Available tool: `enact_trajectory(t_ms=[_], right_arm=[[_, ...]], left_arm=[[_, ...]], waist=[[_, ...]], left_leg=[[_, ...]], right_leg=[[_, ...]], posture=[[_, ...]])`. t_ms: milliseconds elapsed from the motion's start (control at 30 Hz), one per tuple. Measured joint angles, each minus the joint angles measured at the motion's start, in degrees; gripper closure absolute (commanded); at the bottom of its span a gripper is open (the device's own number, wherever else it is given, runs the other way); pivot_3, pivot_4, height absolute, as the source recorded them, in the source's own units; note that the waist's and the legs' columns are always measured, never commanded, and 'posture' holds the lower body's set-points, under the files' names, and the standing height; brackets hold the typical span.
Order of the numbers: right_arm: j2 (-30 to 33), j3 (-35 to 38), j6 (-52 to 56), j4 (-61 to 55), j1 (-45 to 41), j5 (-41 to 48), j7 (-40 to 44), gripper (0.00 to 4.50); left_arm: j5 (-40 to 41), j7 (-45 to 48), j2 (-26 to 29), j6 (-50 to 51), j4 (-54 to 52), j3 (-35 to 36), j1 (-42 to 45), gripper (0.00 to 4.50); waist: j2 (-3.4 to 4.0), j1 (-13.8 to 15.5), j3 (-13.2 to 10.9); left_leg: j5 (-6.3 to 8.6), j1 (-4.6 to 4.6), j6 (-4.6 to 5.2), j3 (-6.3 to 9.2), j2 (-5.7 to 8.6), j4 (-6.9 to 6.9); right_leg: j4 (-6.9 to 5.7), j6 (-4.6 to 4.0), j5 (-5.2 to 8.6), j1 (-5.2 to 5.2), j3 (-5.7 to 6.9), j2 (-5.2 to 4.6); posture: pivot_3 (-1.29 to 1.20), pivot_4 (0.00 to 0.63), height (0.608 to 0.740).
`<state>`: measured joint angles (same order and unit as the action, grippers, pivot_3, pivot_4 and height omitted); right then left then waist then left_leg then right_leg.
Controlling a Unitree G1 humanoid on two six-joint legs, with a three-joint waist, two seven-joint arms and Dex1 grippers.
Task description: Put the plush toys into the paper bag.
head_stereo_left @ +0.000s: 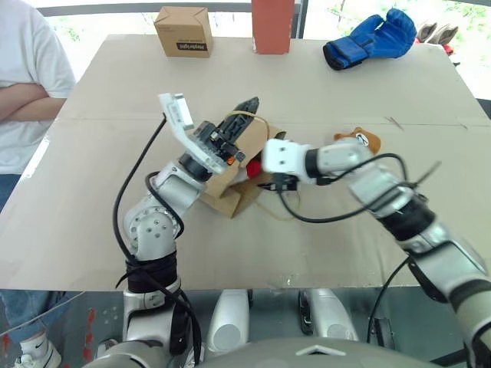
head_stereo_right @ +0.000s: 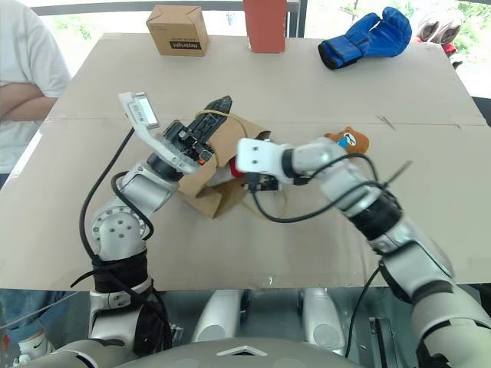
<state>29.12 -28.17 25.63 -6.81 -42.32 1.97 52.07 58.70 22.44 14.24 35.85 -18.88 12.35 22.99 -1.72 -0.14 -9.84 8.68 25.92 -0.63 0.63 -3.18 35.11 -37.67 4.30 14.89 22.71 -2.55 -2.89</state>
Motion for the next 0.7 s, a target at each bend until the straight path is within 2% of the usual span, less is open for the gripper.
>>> enact_trajectory(t_ms=[133,267,400,500,567,700], right_arm=[[3.24,8.99,11.13,-12.8,8.26,5.68,-1.02,0.99],[4.39,17.65,19.48,-15.72,9.44,7.28,-6.05,0.99],[4.28,19.89,24.2,-7.32,6.65,2.9,-15.01,0.99],[1.81,17.16,23.44,9.8,0.38,-1.73,-19.64,0.99],[-0.98,14.9,19.82,23.56,-3.7,-4.1,-21.45,1.85],[-0.01,13.84,16.83,25.31,-4.69,-5.54,-20.99,3.69]], left_arm=[[-0.01,-0.94,-0.28,-0.41,-0.33,0.65,-0.01,4.5],[0.0,-1.85,-0.76,-1.13,-0.38,0.75,0.05,4.5],[0.02,-2.82,-1.35,-1.35,-0.21,0.69,1.28,4.5],[-0.07,-2.65,-1.67,-1.56,1.09,0.37,3.44,4.5],[-0.18,-2.1,-1.73,-1.78,1.94,0.15,4.92,4.5],[-0.25,-2.05,-1.66,-2.1,2.08,0.41,5.13,4.5]], waist=[[0.01,-0.66,-0.01],[0.01,-0.59,-0.01],[0.01,-0.61,0.0],[0.01,-0.88,0.0],[0.02,-0.87,-0.01],[0.01,-0.5,-0.01]], left_leg=[[0.0,-0.08,0.0,-0.02,-0.01,-0.02],[0.0,-0.08,0.0,-0.06,-0.01,0.02],[0.0,-0.09,0.0,-0.14,0.0,0.05],[-0.01,-0.15,0.01,-0.22,0.01,0.05],[-0.01,-0.11,0.02,-0.21,0.02,0.0],[0.01,-0.03,0.04,-0.16,0.02,-0.03]], right_leg=[[-0.06,-0.02,0.01,0.0,-0.04,0.01],[-0.05,-0.21,0.11,-0.01,-0.07,0.0],[-0.03,-0.23,0.11,0.0,-0.14,-0.01],[-0.03,-0.23,0.1,0.0,-0.24,0.01],[-0.04,-0.2,0.09,0.02,-0.25,0.02],[0.02,0.02,-0.01,0.02,-0.19,0.02]], posture=[[0.0,0.15,0.74],[0.0,0.15,0.74],[0.0,0.15,0.74],[0.0,0.15,0.74],[0.0,0.15,0.74],[0.0,0.15,0.74]])
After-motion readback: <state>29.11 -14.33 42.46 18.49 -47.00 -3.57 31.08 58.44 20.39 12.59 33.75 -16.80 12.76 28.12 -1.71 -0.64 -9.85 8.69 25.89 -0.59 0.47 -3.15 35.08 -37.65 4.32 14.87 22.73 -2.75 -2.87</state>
